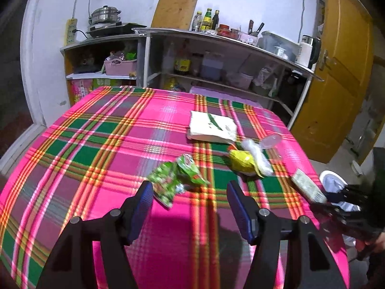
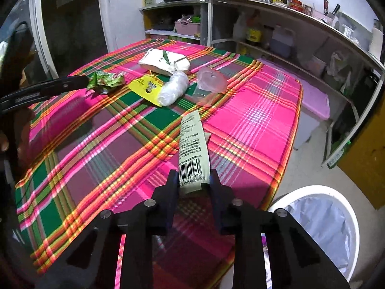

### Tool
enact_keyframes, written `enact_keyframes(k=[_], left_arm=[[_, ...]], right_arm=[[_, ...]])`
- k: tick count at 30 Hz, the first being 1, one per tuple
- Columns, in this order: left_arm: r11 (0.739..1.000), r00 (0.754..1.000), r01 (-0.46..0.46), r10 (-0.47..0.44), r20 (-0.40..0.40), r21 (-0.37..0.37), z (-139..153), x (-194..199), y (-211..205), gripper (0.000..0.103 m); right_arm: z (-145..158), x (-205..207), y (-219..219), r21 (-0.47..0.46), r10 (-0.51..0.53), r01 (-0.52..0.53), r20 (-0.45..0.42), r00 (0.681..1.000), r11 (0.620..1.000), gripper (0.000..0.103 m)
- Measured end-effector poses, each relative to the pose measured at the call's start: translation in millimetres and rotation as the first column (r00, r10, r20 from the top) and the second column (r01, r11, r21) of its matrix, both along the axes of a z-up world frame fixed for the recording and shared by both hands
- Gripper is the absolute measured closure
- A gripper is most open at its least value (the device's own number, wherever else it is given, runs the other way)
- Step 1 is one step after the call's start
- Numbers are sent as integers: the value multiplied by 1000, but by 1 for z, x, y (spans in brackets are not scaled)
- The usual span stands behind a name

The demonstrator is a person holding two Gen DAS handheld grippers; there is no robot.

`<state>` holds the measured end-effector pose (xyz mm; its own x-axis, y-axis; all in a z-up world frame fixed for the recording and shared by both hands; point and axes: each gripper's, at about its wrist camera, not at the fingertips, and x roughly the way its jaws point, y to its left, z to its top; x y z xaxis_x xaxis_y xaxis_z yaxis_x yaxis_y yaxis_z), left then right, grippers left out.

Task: Collect trash
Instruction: 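Grasp the green snack bag with the left tool while the right tool grasps the white barcode wrapper, then carry the green snack bag and white wrapper over the bin and open both tools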

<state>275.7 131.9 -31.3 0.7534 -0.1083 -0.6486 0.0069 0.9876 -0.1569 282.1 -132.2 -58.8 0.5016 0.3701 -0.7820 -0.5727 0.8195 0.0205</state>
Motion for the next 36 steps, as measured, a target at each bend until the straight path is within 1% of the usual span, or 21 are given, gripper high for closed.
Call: enact_keyframes(k=[3,9,13,15,16,17,18,19,20,22,27,32,36], left_arm=[[1000,1000,-10,10,-23,6,-5,13,5,39],[999,999,6,-8,-53,-44,-13,36,7,39],[999,994,-8,3,-105,-43,-22,48,4,39],[999,994,-10,4,-108,-49,-23,48,5,40],[999,995,-7,2,-103,-52,-23,48,5,45],[999,995,-6,0,-103,-51,-23,48,5,53],[999,994,-3,-3,-106,-50,-24,47,5,56],[999,994,0,-5,-105,-48,-24,46,5,61],[999,995,3,-8,-100,-47,-23,45,4,64],[999,995,9,-12,-94,-41,-22,41,2,67],[998,997,29,-33,-65,-56,-16,22,-5,68],[996,997,68,-69,-17,-56,-4,-11,-26,68],[993,995,99,-99,3,-67,4,-33,-43,68]], right_arm=[[1,-4,1,18,0,0,-5,1000,1000,77],[0,-8,0,36,-13,14,-18,1000,999,77],[2,-12,-1,45,-14,15,-18,1000,999,77],[3,-14,-2,49,-16,17,-16,1000,999,77],[4,-15,-3,51,-18,19,-15,1000,999,77],[4,-16,-3,52,-19,20,-14,1000,998,77],[4,-17,-4,54,-23,23,-15,1000,998,77],[4,-18,-5,58,-25,26,-15,1000,998,77],[5,-19,-6,61,-27,28,-15,1000,998,77],[6,-22,-9,67,-34,35,-14,999,997,77],[14,-31,-17,87,-57,57,-1,998,995,77],[26,-43,-27,122,-90,87,19,996,989,78],[28,-53,-31,129,-100,97,20,995,987,78]])
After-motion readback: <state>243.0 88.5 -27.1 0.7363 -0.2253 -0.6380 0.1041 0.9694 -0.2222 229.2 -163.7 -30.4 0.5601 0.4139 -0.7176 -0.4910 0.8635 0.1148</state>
